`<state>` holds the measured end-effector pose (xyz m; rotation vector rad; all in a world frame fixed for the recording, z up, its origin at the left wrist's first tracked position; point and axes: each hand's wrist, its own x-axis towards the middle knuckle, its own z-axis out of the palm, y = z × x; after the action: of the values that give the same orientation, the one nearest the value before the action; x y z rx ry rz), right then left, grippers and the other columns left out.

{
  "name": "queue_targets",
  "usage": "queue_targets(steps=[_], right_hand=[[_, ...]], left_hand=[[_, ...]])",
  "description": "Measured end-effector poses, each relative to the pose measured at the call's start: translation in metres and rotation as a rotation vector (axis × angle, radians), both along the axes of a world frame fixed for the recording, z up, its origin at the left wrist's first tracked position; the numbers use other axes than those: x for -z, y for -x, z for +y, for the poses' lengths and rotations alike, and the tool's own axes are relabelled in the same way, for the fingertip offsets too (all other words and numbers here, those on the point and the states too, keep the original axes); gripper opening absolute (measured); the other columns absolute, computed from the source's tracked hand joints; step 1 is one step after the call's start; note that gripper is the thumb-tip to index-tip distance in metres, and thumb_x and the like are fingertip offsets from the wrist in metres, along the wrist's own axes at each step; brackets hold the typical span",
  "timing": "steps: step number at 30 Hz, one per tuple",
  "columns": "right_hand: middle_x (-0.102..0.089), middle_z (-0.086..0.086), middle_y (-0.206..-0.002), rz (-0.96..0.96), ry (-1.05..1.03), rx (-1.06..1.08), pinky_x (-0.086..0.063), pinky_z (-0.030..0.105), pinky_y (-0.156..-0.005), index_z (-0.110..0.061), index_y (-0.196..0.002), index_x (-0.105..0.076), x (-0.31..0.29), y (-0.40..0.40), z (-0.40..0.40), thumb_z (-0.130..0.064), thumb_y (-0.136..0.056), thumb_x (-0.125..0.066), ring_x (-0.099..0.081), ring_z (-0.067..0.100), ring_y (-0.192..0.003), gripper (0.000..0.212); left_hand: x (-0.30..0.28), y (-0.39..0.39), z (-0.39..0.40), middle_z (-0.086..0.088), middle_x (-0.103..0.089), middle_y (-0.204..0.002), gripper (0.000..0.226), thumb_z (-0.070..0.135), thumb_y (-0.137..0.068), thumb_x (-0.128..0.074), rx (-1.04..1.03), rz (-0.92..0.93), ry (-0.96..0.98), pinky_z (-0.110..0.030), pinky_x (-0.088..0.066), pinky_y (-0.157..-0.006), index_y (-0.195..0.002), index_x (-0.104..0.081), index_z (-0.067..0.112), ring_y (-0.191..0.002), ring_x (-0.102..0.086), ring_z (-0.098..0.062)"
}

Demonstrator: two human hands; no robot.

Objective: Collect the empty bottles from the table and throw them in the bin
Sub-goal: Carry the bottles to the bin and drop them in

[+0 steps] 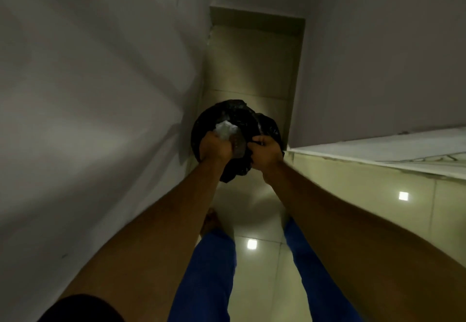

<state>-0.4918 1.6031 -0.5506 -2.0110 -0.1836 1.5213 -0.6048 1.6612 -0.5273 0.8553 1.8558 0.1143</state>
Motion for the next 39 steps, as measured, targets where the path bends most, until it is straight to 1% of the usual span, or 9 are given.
queue_targets(steps=[3, 6, 8, 12, 15, 20, 24, 29, 39], right_hand=[[-0.068, 0.016, -0.103, 0.032, 0.002, 0.072, -0.053, 0.034, -0.064, -0.017, -0.105, -0.065, -0.066, -0.002, -0.015, -0.015, -0.089, -0.064, -0.064, 0.028, -0.080, 0.015], [-0.066, 0.012, -0.093, 0.047, -0.051, 0.138, -0.052, 0.035, -0.068, -0.007, -0.119, -0.061, -0.143, -0.006, -0.032, -0.008, -0.095, -0.059, -0.062, 0.024, -0.075, 0.024], [-0.068, 0.007, -0.090, 0.044, -0.076, 0.197, -0.054, 0.039, -0.076, -0.010, -0.118, -0.062, -0.205, -0.012, -0.051, -0.010, -0.097, -0.057, -0.064, 0.020, -0.073, 0.022], [-0.068, 0.006, -0.087, 0.079, -0.169, 0.366, -0.054, 0.034, -0.070, -0.015, -0.107, -0.064, -0.321, -0.030, -0.099, -0.012, -0.098, -0.055, -0.064, 0.019, -0.076, 0.014], [-0.069, 0.005, -0.090, 0.070, -0.226, 0.501, -0.055, 0.035, -0.072, -0.018, -0.106, -0.067, -0.408, -0.052, -0.154, -0.017, -0.098, -0.057, -0.066, 0.020, -0.080, 0.013], [-0.070, 0.003, -0.086, -0.031, -0.340, 0.624, -0.055, 0.034, -0.069, -0.019, -0.101, -0.068, -0.510, -0.106, -0.264, -0.021, -0.095, -0.064, -0.065, 0.018, -0.078, 0.007], [-0.070, 0.004, -0.088, -0.164, -0.381, 0.773, -0.054, 0.030, -0.064, -0.020, -0.096, -0.067, -0.566, -0.167, -0.389, -0.024, -0.095, -0.064, -0.065, 0.017, -0.076, 0.005], [-0.073, 0.002, -0.086, -0.310, -0.427, 0.991, -0.053, 0.029, -0.062, -0.019, -0.098, -0.066, -0.617, -0.240, -0.533, -0.027, -0.095, -0.065, -0.064, 0.013, -0.071, 0.009], [-0.073, 0.005, -0.089, -0.557, -0.490, 1.326, -0.055, 0.036, -0.071, -0.019, -0.096, -0.067, -0.689, -0.378, -0.683, -0.023, -0.096, -0.061, -0.065, 0.014, -0.075, 0.007]], left_hand=[[-0.047, -0.001, -0.012, -0.016, -0.066, -0.128, 0.040, 0.010, -0.089, -0.056, 0.027, -0.021, -0.001, -0.042, -0.054, -0.097, -0.129, -0.061, 0.006, -0.117, -0.064, -0.033], [-0.116, -0.011, -0.026, -0.014, -0.064, -0.130, 0.034, 0.009, -0.095, -0.053, 0.037, -0.071, -0.063, -0.037, -0.050, -0.100, -0.127, -0.063, 0.004, -0.119, -0.061, -0.032], [-0.174, -0.019, -0.038, -0.013, -0.064, -0.129, 0.028, 0.009, -0.095, -0.055, 0.099, -0.127, -0.109, -0.029, -0.048, -0.093, -0.121, -0.067, 0.005, -0.117, -0.061, -0.032], [-0.290, -0.037, -0.075, -0.004, -0.069, -0.109, 0.021, 0.015, -0.092, -0.062, 0.313, -0.196, -0.162, -0.025, -0.052, -0.074, -0.112, -0.067, 0.014, -0.091, -0.064, -0.018], [-0.386, -0.066, -0.117, 0.003, -0.066, -0.090, 0.012, 0.016, -0.093, -0.062, 0.418, -0.267, -0.213, -0.029, -0.055, -0.072, -0.104, -0.064, 0.018, -0.081, -0.063, -0.014], [-0.492, -0.132, -0.202, -0.003, -0.067, -0.103, 0.023, 0.024, -0.091, -0.065, 0.561, -0.405, -0.217, -0.038, -0.057, -0.078, -0.114, -0.063, 0.020, -0.090, -0.064, -0.018], [-0.553, -0.203, -0.300, -0.002, -0.068, -0.097, 0.021, 0.022, -0.090, -0.066, 0.758, -0.523, -0.247, -0.027, -0.049, -0.072, -0.111, -0.064, 0.017, -0.083, -0.062, -0.014], [-0.603, -0.298, -0.422, -0.008, -0.065, -0.091, 0.013, 0.012, -0.093, -0.063, 0.990, -0.664, -0.262, -0.027, -0.049, -0.065, -0.106, -0.064, 0.011, -0.077, -0.059, -0.017], [-0.664, -0.500, -0.564, -0.004, -0.067, -0.097, 0.011, 0.014, -0.090, -0.067, 1.257, -0.946, -0.265, -0.036, -0.052, -0.089, -0.098, -0.064, 0.022, -0.094, -0.064, -0.018]])
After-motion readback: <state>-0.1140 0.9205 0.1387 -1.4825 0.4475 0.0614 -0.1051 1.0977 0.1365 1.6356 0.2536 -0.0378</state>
